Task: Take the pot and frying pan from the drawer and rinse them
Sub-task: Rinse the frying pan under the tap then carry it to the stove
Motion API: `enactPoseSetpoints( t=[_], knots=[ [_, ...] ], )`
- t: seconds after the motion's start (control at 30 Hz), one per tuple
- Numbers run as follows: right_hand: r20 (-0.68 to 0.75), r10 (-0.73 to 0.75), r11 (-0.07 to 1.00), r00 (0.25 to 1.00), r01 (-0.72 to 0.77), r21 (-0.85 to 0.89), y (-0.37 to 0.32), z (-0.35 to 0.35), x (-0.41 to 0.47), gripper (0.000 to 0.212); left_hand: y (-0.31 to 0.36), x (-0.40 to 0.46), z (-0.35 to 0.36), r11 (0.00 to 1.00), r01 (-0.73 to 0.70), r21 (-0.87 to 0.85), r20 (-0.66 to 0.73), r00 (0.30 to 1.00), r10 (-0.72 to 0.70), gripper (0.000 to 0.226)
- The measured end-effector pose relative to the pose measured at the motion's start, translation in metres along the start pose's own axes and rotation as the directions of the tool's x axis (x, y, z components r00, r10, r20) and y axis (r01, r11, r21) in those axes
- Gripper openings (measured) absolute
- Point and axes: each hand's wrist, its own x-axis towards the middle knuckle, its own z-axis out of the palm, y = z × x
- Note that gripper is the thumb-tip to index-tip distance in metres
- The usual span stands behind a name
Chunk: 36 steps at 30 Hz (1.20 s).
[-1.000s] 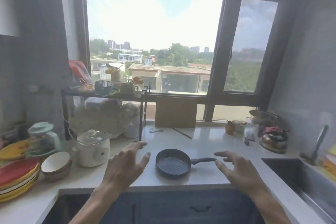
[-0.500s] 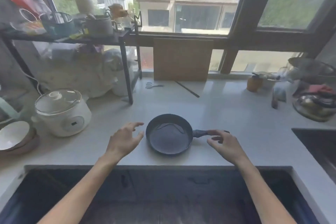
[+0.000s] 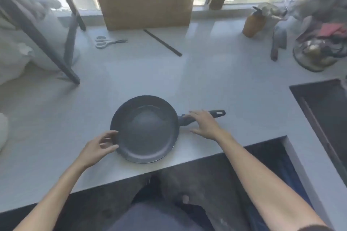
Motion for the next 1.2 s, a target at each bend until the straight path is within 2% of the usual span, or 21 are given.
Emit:
enactPoseSetpoints(
  t=[0.07,0.17,0.23,0.3,0.4,0.5,0.57,0.67,0.77,0.9,0.97,1.1,1.2],
  knots=[
    [0.017,-0.04,0.999,0.999,0.041,-0.027,0.005,-0.007,0.009,0.048,0.003,0.006,0.005,0.999,0.031,-0.043,0.034,0.999,-0.03,0.045],
    [0.091,-0.059,0.998,0.994,0.062,-0.032,0.012,-0.021,0.017,0.038,0.011,0.008,0.013,0.994,0.031,-0.108,-0.009,0.999,-0.032,0.05],
    [0.137,-0.06,0.998,0.989,0.059,0.009,0.021,-0.029,0.012,0.036,0.02,0.01,0.016,0.992,0.022,-0.128,-0.034,0.999,-0.026,0.055],
    [0.112,-0.05,0.997,0.993,0.043,0.065,0.037,-0.034,-0.002,0.036,0.037,0.016,0.018,0.994,0.003,-0.107,-0.032,0.999,-0.006,0.059],
    [0.03,0.038,0.985,0.999,-0.042,0.167,0.077,-0.048,-0.041,0.035,0.08,0.034,0.031,0.997,-0.069,-0.023,0.037,0.997,0.069,0.063],
    [-0.054,0.205,0.933,0.977,-0.178,0.314,0.134,-0.062,-0.102,0.037,0.151,0.058,0.071,0.979,-0.197,0.049,0.139,0.972,0.189,0.05],
    [-0.098,0.338,0.875,0.936,-0.274,0.399,0.177,-0.064,-0.149,0.038,0.204,0.075,0.11,0.948,-0.308,0.078,0.192,0.938,0.289,0.049],
    [-0.168,0.508,0.778,0.845,-0.367,0.51,0.247,-0.061,-0.225,0.038,0.283,0.102,0.19,0.873,-0.472,0.12,0.295,0.857,0.422,0.061],
    [-0.211,0.626,0.707,0.751,-0.432,0.56,0.312,-0.059,-0.301,0.038,0.36,0.113,0.277,0.807,-0.571,0.149,0.413,0.778,0.474,0.06],
    [-0.213,0.725,0.618,0.655,-0.483,0.621,0.379,-0.057,-0.387,0.038,0.446,0.114,0.381,0.73,-0.666,0.154,0.562,0.666,0.49,0.049],
    [-0.206,0.768,0.564,0.607,-0.486,0.667,0.405,-0.056,-0.413,0.035,0.484,0.118,0.425,0.706,-0.69,0.156,0.6,0.635,0.487,0.05],
    [-0.19,0.836,0.468,0.515,-0.489,0.736,0.451,-0.06,-0.43,0.035,0.552,0.149,0.502,0.623,-0.748,0.228,0.653,0.592,0.472,0.054],
    [-0.182,0.875,0.415,0.449,-0.501,0.76,0.487,-0.059,-0.418,0.036,0.59,0.18,0.551,0.553,-0.758,0.347,0.703,0.6,0.382,0.056]
  ],
)
